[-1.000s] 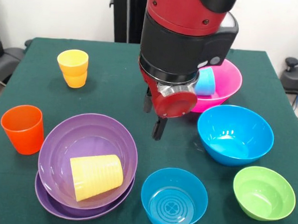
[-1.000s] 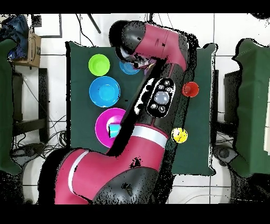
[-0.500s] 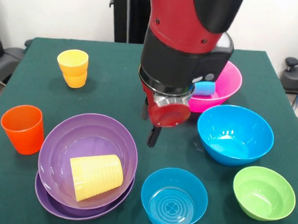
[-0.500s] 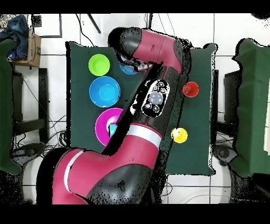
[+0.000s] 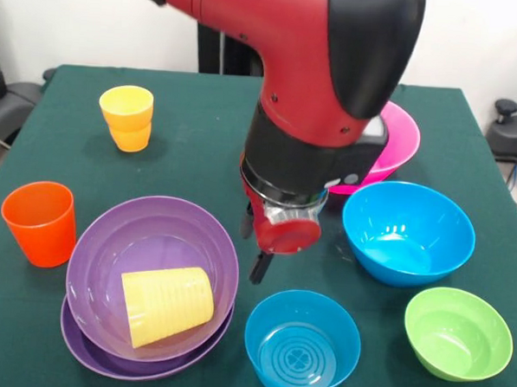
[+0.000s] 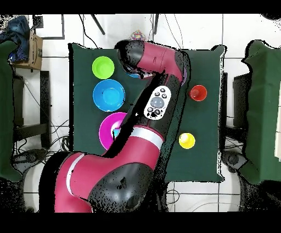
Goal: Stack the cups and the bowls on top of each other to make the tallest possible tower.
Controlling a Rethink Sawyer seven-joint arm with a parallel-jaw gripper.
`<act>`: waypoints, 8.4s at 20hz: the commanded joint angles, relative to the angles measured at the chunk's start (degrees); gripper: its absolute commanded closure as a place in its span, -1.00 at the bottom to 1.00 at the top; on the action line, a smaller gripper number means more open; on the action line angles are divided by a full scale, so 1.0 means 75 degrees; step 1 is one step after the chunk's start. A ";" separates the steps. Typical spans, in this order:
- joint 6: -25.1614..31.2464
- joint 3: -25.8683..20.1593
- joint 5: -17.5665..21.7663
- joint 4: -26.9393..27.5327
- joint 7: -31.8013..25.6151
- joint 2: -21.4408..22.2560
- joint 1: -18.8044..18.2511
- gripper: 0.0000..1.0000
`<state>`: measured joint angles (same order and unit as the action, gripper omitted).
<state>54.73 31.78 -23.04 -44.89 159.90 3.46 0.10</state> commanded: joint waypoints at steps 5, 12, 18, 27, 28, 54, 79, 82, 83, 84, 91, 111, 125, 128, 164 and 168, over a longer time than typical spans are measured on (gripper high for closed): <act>-0.0799 -0.0475 -0.0349 -0.0699 0.2263 -0.0444 0.0318 -1.00; -0.0938 -0.0815 -0.0808 -0.0812 0.2173 -0.0384 0.0261 -1.00; -0.0595 -0.0766 -0.1115 -0.0840 0.2202 -0.0318 0.0251 -1.00; -0.0594 -0.0793 -0.1445 -0.0907 0.1982 -0.0271 0.0243 -1.00; -0.0606 -0.0785 -0.1467 -0.0920 0.1960 -0.0276 0.0247 -1.00; -0.1270 -0.0617 -0.1731 -0.0901 0.2145 -0.1173 0.0437 -1.00; -0.1295 -0.0305 -0.1596 -0.0794 0.1933 -0.1261 0.0488 1.00; -0.1253 -0.0289 -0.1615 -0.0753 0.1915 -0.1273 0.0481 1.00; -0.1198 -0.0268 -0.1611 -0.0721 0.1910 -0.1282 0.0473 1.00; -0.1166 -0.0243 -0.1596 -0.0695 0.1885 -0.1286 0.0469 1.00; -0.0828 -0.0068 -0.1572 -0.0481 0.1863 -0.1320 0.0426 1.00; 0.0411 0.0321 -0.1753 -0.0061 0.2149 -0.0518 0.0392 1.00; 0.0613 0.0389 -0.2115 0.0193 0.2481 -0.0349 0.0431 1.00; 0.0965 0.0573 -0.2141 0.0401 0.2583 -0.0380 0.0440 1.00; 0.1374 0.0588 -0.0939 -0.0245 -0.0238 0.0267 -0.0116 1.00; 0.1220 0.0456 -0.0793 -0.0404 -0.0453 0.0371 -0.0231 1.00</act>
<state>63.98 42.47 -33.78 -42.57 163.23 4.91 -0.15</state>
